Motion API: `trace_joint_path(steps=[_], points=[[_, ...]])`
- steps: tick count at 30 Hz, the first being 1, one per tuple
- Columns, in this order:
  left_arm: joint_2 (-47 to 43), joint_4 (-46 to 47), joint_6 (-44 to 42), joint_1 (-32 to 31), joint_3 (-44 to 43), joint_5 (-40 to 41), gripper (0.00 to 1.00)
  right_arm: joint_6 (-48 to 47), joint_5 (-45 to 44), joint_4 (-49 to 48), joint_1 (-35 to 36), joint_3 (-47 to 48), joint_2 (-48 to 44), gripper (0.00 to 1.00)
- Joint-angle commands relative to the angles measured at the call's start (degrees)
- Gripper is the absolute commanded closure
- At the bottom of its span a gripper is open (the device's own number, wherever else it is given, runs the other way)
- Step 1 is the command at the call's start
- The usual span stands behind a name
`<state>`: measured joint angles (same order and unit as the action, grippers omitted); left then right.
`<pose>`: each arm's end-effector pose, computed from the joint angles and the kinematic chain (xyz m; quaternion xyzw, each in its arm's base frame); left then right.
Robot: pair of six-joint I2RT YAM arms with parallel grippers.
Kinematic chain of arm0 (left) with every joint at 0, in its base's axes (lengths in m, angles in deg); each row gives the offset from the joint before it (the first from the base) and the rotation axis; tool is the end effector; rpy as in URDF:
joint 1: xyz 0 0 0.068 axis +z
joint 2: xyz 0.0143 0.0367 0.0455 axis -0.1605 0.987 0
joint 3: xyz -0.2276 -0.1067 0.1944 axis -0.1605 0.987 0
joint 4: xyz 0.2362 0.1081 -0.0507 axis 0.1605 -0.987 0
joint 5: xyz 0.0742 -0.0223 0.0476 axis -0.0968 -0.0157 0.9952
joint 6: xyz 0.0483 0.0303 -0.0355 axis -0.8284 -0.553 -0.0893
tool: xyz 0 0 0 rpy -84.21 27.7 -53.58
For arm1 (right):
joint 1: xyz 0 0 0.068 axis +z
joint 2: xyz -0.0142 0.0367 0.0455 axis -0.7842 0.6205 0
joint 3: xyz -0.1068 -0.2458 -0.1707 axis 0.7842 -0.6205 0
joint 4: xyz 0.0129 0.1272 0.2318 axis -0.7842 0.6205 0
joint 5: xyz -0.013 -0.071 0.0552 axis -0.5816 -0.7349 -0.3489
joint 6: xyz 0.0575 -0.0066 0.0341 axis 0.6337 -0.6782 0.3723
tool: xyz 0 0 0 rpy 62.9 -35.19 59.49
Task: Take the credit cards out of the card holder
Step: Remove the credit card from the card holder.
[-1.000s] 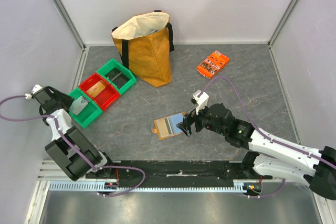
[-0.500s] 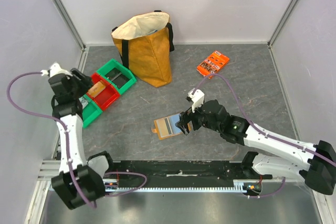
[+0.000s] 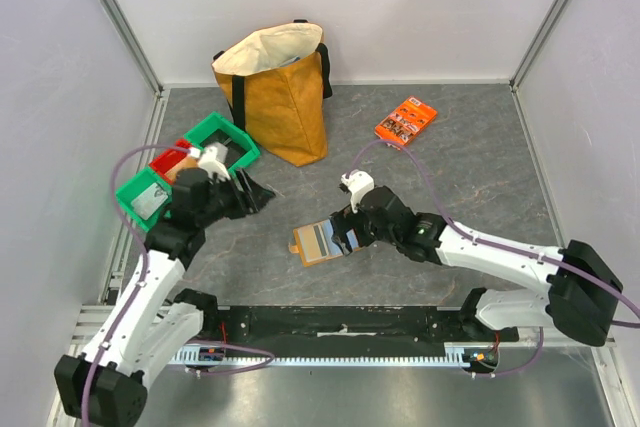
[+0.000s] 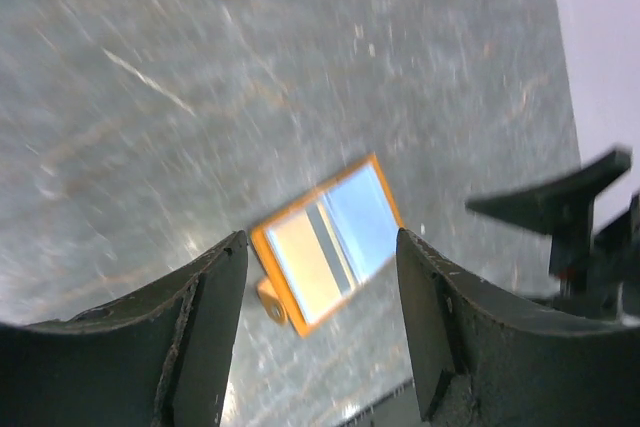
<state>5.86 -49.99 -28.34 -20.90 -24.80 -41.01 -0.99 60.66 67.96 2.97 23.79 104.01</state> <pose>0.1594 -0.0485 0.3112 -0.0681 0.8373 -0.3081 0.4465 0.1575 0.2124 0.2614 -0.2801 0.8521 0.2138 0.3869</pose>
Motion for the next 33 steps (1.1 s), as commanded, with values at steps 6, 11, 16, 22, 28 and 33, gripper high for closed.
trace_joint_path(steps=[6, 11, 16, 22, 28, 33], points=[[4.8, 6.5, 7.1, -15.4, 10.4, 4.3, 0.33, 3.1, -4.5, 0.2, 0.4, 5.7, 7.4, 0.03], [11.4, 10.4, 7.0, -17.2, 13.0, 4.9, 0.34, 4.0, -7.1, 0.0, 2.1, 8.2, 12.9, 0.04], [13.8, 13.7, 6.7, -17.6, 15.1, 4.3, 0.40, 5.2, -10.2, 0.6, 4.2, 10.6, 17.0, 0.04], [16.7, 19.2, 8.0, -17.9, 19.4, 1.8, 0.62, 6.4, -13.8, 0.8, 7.4, 13.7, 22.2, 0.02], [17.1, 21.6, 8.7, -18.1, 22.0, 0.8, 0.80, 6.6, -18.7, 2.9, 10.0, 18.3, 27.3, 0.02], [16.7, 21.8, 9.0, -18.1, 23.2, 0.4, 0.95, 6.9, -20.8, 4.3, 11.2, 20.7, 30.2, 0.02]])
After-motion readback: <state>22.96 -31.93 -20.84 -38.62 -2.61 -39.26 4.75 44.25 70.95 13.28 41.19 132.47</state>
